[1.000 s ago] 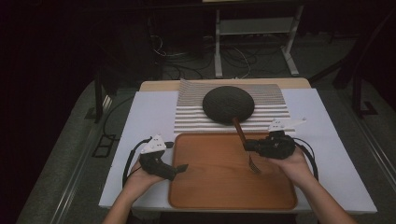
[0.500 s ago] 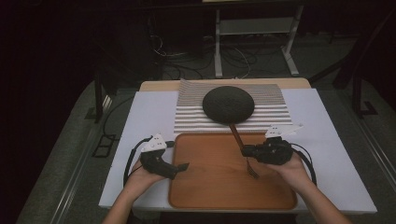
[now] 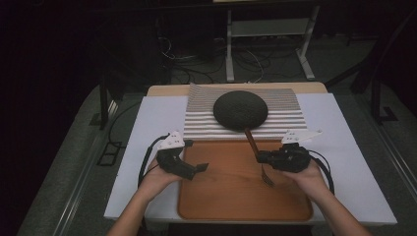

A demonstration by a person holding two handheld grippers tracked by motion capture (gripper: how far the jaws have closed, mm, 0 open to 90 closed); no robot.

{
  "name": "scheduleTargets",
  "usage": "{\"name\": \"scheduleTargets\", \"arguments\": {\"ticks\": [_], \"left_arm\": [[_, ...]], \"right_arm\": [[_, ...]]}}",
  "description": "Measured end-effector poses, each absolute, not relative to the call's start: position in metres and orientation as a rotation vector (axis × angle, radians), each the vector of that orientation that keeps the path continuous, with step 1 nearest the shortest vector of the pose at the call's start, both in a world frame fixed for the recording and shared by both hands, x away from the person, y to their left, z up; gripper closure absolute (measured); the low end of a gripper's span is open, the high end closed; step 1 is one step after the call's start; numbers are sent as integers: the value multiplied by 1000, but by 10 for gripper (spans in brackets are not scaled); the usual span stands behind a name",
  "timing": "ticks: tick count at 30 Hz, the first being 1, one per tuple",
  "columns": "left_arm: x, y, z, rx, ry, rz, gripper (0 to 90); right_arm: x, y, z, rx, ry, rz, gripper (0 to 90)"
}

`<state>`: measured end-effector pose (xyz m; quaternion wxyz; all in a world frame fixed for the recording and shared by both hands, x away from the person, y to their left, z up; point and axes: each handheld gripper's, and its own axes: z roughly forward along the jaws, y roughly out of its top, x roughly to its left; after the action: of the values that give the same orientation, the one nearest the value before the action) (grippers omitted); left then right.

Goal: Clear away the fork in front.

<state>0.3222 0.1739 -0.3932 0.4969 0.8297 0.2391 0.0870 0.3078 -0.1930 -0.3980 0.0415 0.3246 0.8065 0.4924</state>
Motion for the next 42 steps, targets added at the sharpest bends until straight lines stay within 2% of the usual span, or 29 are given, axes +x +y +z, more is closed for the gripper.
{"name": "scheduleTargets", "arguments": {"ticks": [13, 21, 24, 28, 33, 37, 39, 42], "left_arm": [[342, 140, -369, 1975, 501, 150, 1], [350, 112, -361, 1961, 464, 114, 73], [351, 104, -359, 1961, 448, 108, 132], [351, 90, -356, 1950, 462, 76, 143], [346, 72, -360, 1926, 455, 38, 224], [344, 67, -363, 1921, 480, 45, 244], [343, 64, -365, 1901, 489, 32, 299], [341, 62, -365, 1906, 487, 39, 331]], "right_arm": [[308, -195, -397, 998, 2457, 1512, 773], [307, -194, -397, 984, 2451, 1516, 773], [306, -193, -396, 976, 2453, 1517, 773], [306, -193, -396, 971, 2445, 1525, 773], [304, -190, -396, 950, 2439, 1531, 773], [304, -187, -395, 935, 2441, 1532, 772], [305, -184, -396, 930, 2445, 1533, 773], [305, -183, -397, 928, 2445, 1537, 773]]}}
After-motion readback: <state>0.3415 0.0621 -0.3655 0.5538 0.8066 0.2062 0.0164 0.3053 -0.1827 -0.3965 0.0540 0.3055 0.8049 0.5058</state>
